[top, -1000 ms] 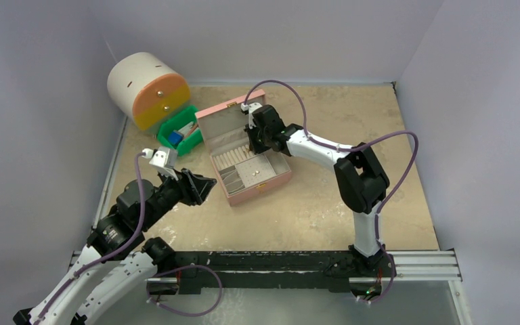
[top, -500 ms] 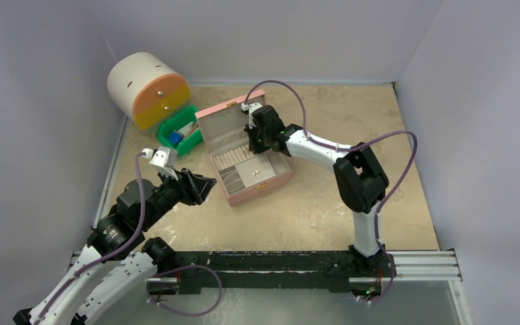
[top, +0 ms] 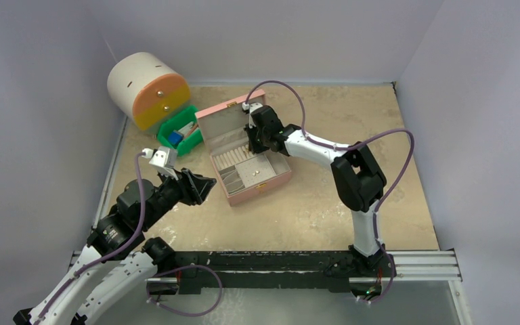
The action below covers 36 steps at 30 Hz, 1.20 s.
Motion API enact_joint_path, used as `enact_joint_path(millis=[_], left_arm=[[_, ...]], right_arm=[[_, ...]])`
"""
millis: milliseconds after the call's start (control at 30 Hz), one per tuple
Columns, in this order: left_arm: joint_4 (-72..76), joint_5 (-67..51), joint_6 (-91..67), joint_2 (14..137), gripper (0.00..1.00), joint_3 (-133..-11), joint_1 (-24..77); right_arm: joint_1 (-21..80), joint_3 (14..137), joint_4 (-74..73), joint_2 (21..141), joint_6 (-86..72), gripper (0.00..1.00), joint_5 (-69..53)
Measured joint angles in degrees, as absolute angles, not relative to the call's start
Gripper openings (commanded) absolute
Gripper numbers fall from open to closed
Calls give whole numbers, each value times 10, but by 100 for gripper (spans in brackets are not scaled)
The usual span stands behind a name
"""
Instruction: Organize the mixed jewelry
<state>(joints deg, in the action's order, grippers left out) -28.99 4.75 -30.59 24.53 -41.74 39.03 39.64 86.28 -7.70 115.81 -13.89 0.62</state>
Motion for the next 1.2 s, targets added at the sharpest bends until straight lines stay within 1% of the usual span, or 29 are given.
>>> enact_joint_path(millis=[33,200,533,733,1100,1200], left_arm=[[-290,47,-306,245,52,-417,390],[-290,48,-306,246,52,-417,390],[-290,47,-306,249,52,-417,390],[-290,47,-306,249,52,-417,390],[-291,47,-306,249,52,-417,390],[-291,47,-306,249,52,-417,390]], right_arm=[[396,863,-77,1158,-140,0,7],[397,863,-77,1157,-143,8,10],[399,857,-78,1145,-144,16,26],[395,843,-81,1113,-143,21,54],[392,818,-78,1058,-143,23,63],[392,812,-71,1054,-146,19,57]])
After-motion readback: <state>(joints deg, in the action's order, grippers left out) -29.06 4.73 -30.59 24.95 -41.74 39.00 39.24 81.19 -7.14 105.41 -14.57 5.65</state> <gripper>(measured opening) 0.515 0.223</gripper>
